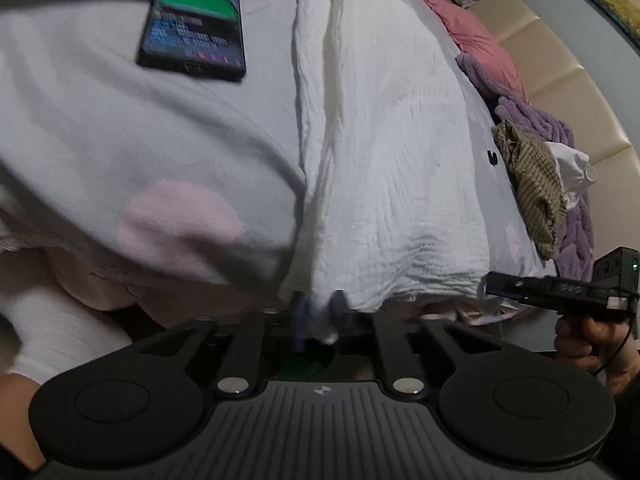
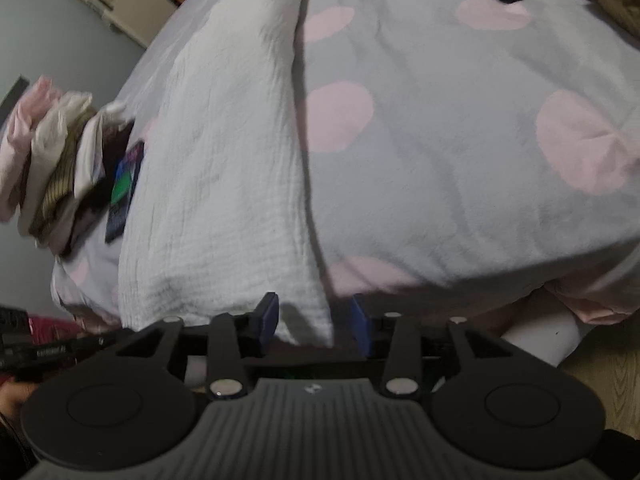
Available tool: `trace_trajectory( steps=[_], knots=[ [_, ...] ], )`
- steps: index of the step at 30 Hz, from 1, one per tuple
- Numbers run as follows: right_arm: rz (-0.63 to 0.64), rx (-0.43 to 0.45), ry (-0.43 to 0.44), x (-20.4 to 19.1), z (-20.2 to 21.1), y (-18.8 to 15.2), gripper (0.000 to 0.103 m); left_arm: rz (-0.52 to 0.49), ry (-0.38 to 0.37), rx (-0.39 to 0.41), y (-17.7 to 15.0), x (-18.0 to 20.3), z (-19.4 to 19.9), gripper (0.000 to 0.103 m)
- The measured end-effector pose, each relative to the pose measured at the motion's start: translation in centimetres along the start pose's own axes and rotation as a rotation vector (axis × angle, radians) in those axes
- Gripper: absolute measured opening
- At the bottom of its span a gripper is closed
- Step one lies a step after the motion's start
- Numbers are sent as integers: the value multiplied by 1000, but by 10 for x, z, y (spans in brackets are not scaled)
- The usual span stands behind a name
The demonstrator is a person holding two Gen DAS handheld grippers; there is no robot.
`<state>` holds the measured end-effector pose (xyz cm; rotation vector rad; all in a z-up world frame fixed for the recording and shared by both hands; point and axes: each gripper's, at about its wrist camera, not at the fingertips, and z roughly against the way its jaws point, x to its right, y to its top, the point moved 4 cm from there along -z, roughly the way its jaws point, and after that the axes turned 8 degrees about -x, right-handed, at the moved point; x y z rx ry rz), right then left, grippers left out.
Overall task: Fold clothes
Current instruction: 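Grasp the end of the folded garment strip with both tools side by side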
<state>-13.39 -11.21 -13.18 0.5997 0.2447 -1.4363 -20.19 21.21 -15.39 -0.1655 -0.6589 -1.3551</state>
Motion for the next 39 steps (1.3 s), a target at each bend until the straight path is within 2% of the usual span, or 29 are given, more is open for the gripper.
trace_trajectory(
  steps=[1,2,5,8,13,22,25,27,29,30,31,32,36,39],
  knots=[
    [-11,6,11,1,1,2,44,-3,8,-9,-1,0,-3,42],
    [-18,10,21,2,1,3,44,-7,16,-17,-2,0,-5,50],
    [-19,2,44,2,-1,3,44,-70,55,1,-2,5,-6,51],
    [2,-20,55,-1,-7,1,44,-131,73,-28,-3,10,-16,51],
    [18,-32,78,-1,-20,4,44,-126,-12,-60,1,9,-36,51],
    [-28,-36,182,14,-31,8,49,-76,-106,-46,15,-8,-47,51],
    [-32,-50,210,15,-34,8,50,-54,-150,-66,16,-10,-50,46],
    [-17,-71,213,13,-38,6,43,-44,-172,-82,17,-12,-53,37],
    [-6,-96,208,13,-44,4,26,-34,-194,-97,17,-13,-55,25],
    [-5,-101,214,13,-45,3,21,-29,-205,-105,17,-13,-56,19],
    [-5,-105,219,13,-46,2,16,-24,-215,-113,18,-14,-57,8],
    [-8,-102,234,12,-44,2,10,-29,-217,-115,18,-13,-56,6],
    [-32,-87,315,5,-23,5,9,-49,-254,-133,19,-7,-44,5],
    [-30,-85,364,-6,3,3,8,-48,-292,-113,22,1,-24,5]
  ],
)
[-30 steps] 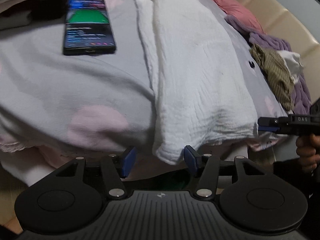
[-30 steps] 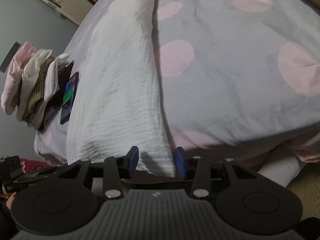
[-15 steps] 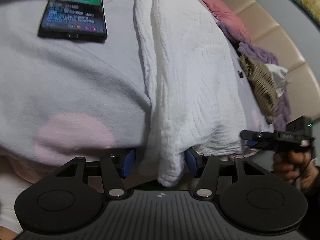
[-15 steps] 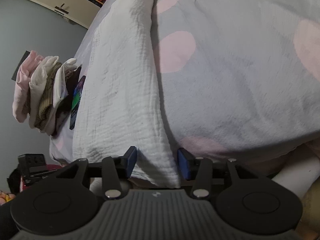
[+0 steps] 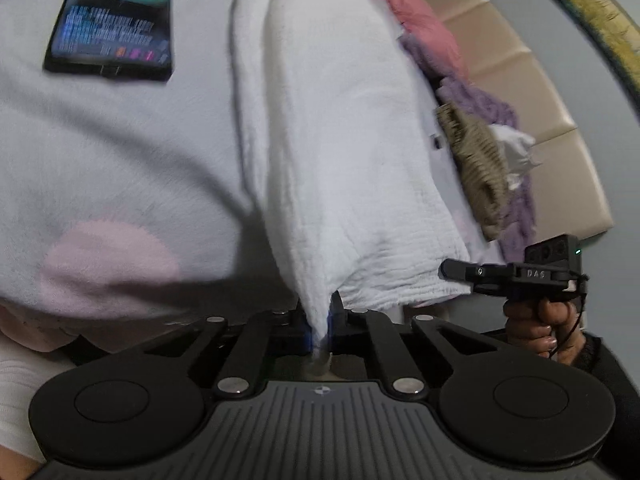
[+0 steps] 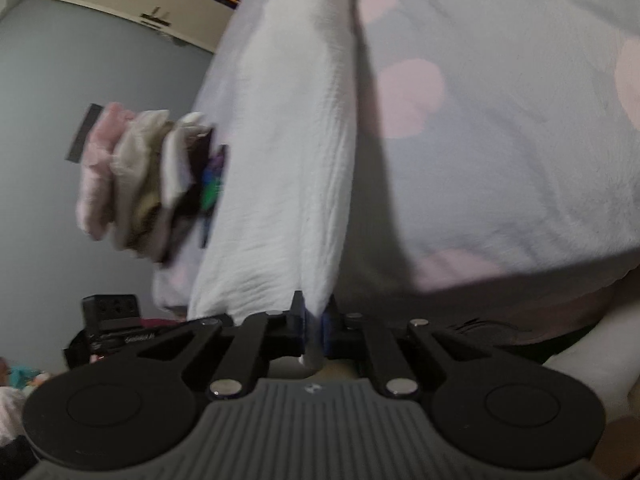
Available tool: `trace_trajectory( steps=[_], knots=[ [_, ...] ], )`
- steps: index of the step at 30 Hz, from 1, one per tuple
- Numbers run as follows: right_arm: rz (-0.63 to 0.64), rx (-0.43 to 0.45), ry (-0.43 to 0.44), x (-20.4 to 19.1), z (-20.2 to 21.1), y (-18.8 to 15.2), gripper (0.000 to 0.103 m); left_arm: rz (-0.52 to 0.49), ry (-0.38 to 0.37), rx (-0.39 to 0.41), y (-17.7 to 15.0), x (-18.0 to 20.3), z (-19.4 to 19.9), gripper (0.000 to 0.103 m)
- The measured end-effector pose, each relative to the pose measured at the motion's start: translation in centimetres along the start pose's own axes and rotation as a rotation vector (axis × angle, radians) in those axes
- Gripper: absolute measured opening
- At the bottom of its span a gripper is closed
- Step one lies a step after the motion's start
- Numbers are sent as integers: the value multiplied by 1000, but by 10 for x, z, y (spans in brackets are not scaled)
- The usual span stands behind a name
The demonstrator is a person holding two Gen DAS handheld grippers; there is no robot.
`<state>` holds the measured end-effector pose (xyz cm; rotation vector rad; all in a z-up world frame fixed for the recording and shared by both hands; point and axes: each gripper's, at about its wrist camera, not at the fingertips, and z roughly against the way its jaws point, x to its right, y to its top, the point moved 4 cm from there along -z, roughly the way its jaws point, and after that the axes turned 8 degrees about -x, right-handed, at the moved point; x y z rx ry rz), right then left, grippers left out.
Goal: Fold clothes
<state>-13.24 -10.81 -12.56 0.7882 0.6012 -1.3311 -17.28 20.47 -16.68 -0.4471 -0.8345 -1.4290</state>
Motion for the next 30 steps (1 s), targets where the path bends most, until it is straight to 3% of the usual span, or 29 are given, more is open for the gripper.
trace_trajectory(
  steps=[6,9,14,25,30],
  knots=[
    [-15,54,91,-28,40,-5,8,-26,-70,54,2,37,44,5],
    [-13,71,118,-36,59,-8,8,-64,-70,37,-4,52,57,5],
    [18,1,85,-47,75,-28,8,-127,-70,9,-13,78,80,5],
    [-89,-178,9,-29,89,-105,8,-126,-34,-225,-78,94,58,5],
    [-133,-199,-5,-23,86,-109,8,-94,-18,-285,-97,84,50,5]
  ],
)
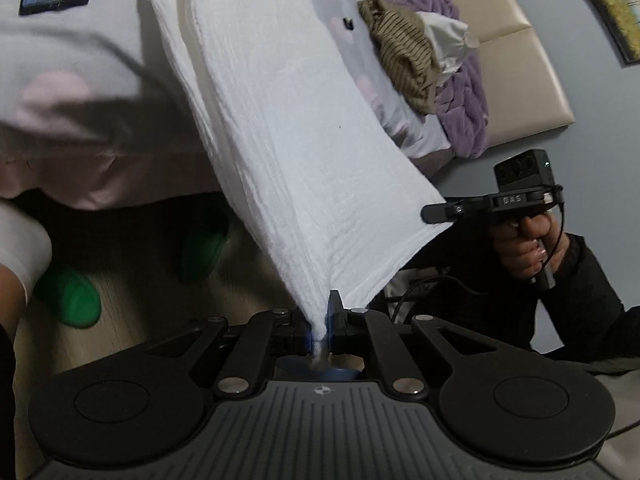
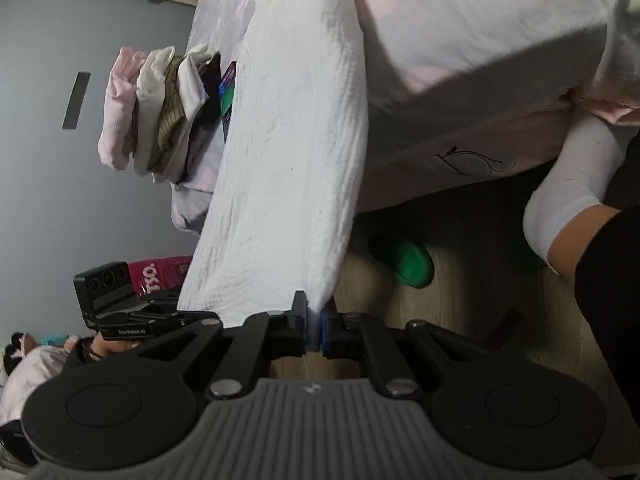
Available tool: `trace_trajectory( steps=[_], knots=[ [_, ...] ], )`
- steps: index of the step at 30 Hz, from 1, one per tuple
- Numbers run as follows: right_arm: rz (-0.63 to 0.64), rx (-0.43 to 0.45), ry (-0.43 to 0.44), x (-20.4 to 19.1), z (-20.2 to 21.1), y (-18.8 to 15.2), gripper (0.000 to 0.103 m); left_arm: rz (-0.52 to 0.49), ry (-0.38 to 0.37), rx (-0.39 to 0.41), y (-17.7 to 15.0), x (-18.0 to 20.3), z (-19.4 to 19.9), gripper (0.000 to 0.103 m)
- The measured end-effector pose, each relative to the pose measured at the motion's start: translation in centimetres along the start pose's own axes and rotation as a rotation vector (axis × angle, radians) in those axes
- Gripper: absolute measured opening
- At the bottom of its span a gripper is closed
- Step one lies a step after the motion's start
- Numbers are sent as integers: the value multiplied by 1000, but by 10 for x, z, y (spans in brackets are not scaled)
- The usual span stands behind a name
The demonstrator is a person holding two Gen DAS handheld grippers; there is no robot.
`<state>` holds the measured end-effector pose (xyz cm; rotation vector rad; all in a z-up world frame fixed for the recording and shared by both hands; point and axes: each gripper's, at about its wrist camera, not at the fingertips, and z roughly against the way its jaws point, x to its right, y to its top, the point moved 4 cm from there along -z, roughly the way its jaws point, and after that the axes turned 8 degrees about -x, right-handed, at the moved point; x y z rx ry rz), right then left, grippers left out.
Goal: Fold clothes
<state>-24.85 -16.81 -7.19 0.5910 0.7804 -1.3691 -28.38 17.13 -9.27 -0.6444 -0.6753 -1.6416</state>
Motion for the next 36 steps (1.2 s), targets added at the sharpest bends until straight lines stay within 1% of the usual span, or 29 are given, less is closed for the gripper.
trace_trajectory(
  steps=[1,4,7,12,15,19,21,26,28,33,34,36],
  knots=[
    [-4,4,9,0,0,3,8,7,3,5,1,-2,1,5],
    [-5,21,31,-7,4,18,8,28,-4,56,9,-3,10,5],
    [-15,45,56,-17,10,40,8,18,-16,94,24,1,22,5],
    [-13,96,116,-38,29,87,8,18,-53,197,70,3,50,5],
    [-7,138,145,-48,39,121,8,47,-80,270,104,-4,63,5],
    [-47,188,179,-46,41,170,9,92,-111,332,153,-21,71,5],
    [-83,212,194,-41,37,195,10,118,-110,348,174,-33,68,5],
    [-138,231,187,-30,20,249,11,185,-108,398,222,-62,58,5],
    [-145,234,182,-29,14,266,11,209,-110,421,232,-74,57,5],
    [-147,245,181,-26,1,294,12,247,-79,451,243,-94,52,5],
    [-154,250,177,-23,-2,298,16,256,-78,460,244,-99,51,5],
    [-172,277,169,-17,-6,303,39,283,-73,477,245,-107,48,6]
  ],
)
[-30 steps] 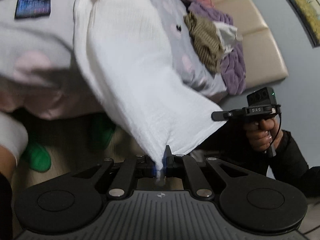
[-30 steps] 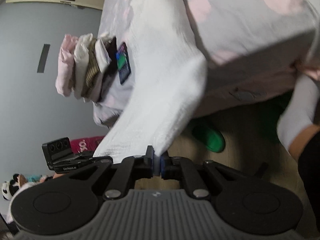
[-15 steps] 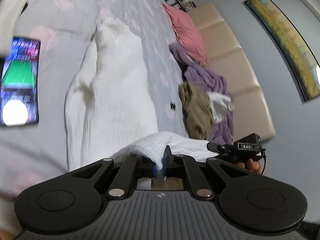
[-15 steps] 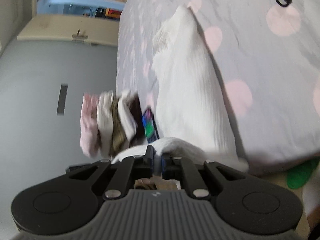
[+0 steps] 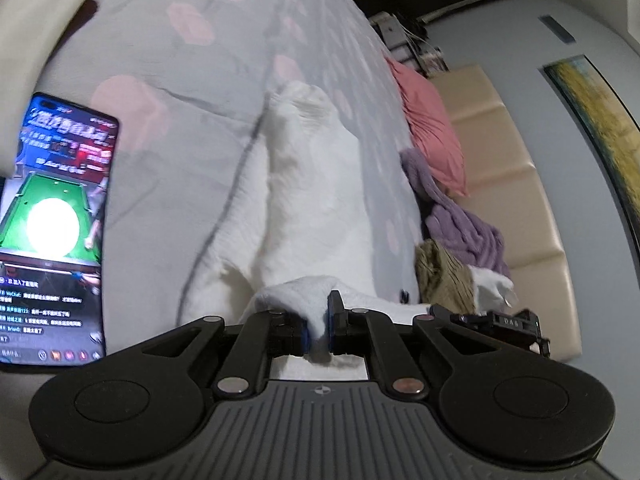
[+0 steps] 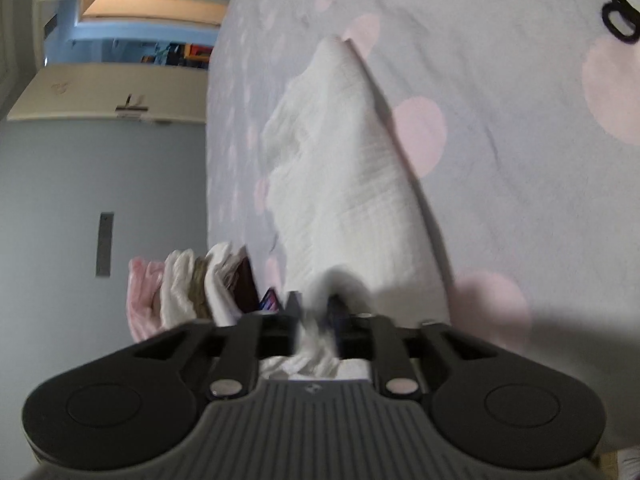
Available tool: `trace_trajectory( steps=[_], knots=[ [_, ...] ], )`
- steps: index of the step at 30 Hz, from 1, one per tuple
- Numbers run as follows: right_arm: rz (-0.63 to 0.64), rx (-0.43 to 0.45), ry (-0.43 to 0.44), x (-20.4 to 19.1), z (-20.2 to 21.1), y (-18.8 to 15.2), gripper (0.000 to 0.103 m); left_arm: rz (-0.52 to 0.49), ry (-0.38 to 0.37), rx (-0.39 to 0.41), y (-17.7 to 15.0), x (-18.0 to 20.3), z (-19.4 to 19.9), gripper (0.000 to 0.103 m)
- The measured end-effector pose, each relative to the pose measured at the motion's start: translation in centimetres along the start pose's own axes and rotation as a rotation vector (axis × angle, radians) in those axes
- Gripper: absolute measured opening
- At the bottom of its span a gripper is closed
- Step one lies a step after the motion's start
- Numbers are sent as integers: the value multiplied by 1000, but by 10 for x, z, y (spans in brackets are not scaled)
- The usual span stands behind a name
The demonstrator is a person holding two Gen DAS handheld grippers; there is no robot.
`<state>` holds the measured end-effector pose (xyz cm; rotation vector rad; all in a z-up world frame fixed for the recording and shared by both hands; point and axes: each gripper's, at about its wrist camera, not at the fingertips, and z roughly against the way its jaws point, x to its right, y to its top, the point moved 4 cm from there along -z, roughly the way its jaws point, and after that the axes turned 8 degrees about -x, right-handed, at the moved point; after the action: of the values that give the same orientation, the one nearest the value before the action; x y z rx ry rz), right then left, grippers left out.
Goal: Fold clothes
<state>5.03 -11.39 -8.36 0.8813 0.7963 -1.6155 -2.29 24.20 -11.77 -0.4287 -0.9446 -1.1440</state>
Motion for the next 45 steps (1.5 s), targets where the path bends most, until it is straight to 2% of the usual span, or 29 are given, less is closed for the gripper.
trace_trajectory(
  steps=[1,2,5,8,10,13,15,18,21,26,31,33,35,38,41,43,45],
  knots=[
    [-9,38,-2,3,2,-1,51,15,3,7,0,-4,0,9],
    [-5,55,-1,4,5,0,51,27,5,11,0,-7,0,13],
    [34,109,-18,2,19,0,51,36,4,30,-1,-10,5,15],
    [117,174,-45,-5,35,-7,50,24,1,154,2,-8,24,21],
    [217,190,-81,-14,40,-14,50,15,-10,228,0,-4,38,25],
    [397,156,-158,-34,36,-34,50,0,-36,325,-5,2,60,37],
    [510,106,-206,-46,27,-51,50,-66,-4,259,-14,11,54,37],
    [677,26,-271,-59,7,-75,50,-182,51,203,-28,23,32,37],
    [783,-27,-343,-62,-16,-88,49,-297,107,146,-42,36,10,37],
    [820,39,-417,-57,-36,-77,49,-487,198,50,-66,55,-26,37],
    [826,112,-462,-47,-51,-61,46,-469,178,135,-48,55,-36,40],
    [812,107,-497,-39,-63,-55,44,-424,214,95,-40,47,-49,40],
    [797,83,-553,-28,-76,-50,41,-382,291,41,-31,36,-63,36],
    [812,93,-579,-28,-85,-50,42,-368,336,9,-29,28,-78,36],
    [833,117,-562,-44,-78,-56,43,-377,376,13,-29,39,-79,36],
    [897,133,-538,-53,-63,-70,44,-398,361,28,-34,48,-66,36],
    [961,150,-514,-62,-47,-84,46,-453,334,43,-41,59,-54,41]
  ],
)
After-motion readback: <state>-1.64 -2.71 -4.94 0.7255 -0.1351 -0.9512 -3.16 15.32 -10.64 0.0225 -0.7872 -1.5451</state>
